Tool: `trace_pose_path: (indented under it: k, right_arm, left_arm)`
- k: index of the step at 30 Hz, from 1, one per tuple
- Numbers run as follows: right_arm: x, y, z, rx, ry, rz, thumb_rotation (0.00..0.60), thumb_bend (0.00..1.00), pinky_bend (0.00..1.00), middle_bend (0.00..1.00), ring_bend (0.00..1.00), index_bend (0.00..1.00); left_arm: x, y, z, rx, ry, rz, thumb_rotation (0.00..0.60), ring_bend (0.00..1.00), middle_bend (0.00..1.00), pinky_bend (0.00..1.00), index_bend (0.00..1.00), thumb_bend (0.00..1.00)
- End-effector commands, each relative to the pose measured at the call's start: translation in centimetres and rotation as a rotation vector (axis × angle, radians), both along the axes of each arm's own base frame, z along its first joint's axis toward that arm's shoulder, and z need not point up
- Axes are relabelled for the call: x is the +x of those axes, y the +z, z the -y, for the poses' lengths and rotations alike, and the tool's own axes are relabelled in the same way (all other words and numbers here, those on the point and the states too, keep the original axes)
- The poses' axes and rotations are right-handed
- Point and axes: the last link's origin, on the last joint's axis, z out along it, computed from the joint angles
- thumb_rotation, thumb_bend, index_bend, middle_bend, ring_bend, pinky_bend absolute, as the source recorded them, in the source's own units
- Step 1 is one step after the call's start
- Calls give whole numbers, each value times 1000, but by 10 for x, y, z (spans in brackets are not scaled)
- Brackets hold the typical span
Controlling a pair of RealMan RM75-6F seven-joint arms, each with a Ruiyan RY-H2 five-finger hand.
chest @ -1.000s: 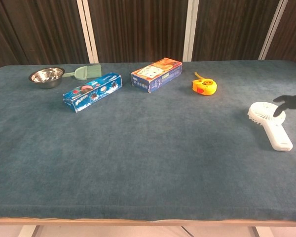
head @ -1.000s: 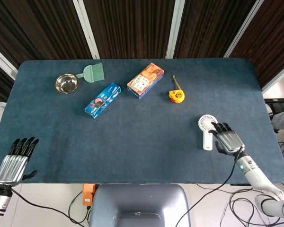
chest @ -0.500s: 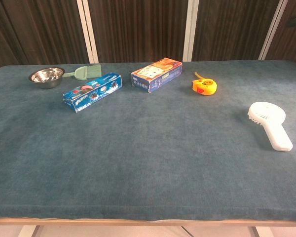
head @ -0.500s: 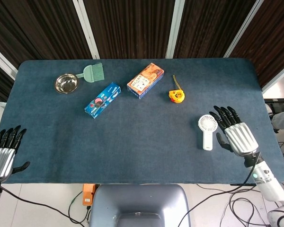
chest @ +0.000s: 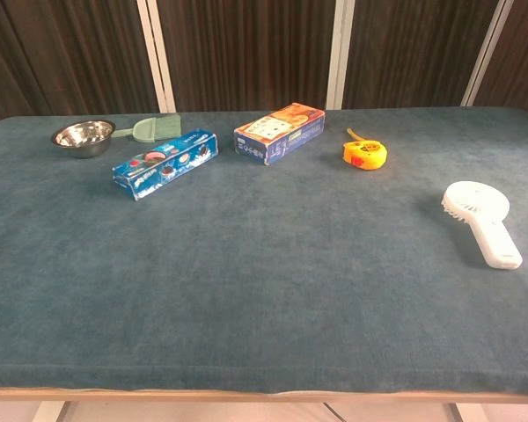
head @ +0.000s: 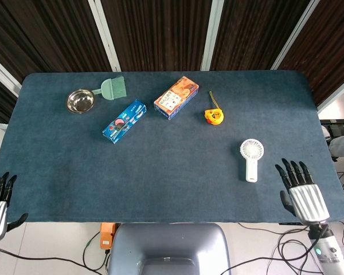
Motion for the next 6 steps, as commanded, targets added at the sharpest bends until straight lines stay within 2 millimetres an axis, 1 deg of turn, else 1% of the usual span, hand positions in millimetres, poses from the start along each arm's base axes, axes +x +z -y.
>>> trace_pose_path:
  k: [1, 6]
  right_arm:
    - [-3, 2, -14, -16, -22, 19, 600, 502, 0, 0, 0, 0]
    - [-3, 6, -13, -29, -23, 23, 600, 502, 0, 0, 0, 0]
  left_arm:
    - [-14, -16, 19, 11, -8, 48, 600, 0, 0, 35, 0, 60]
    - [-13, -16, 19, 2, -39, 40, 600, 0, 0, 35, 0, 60]
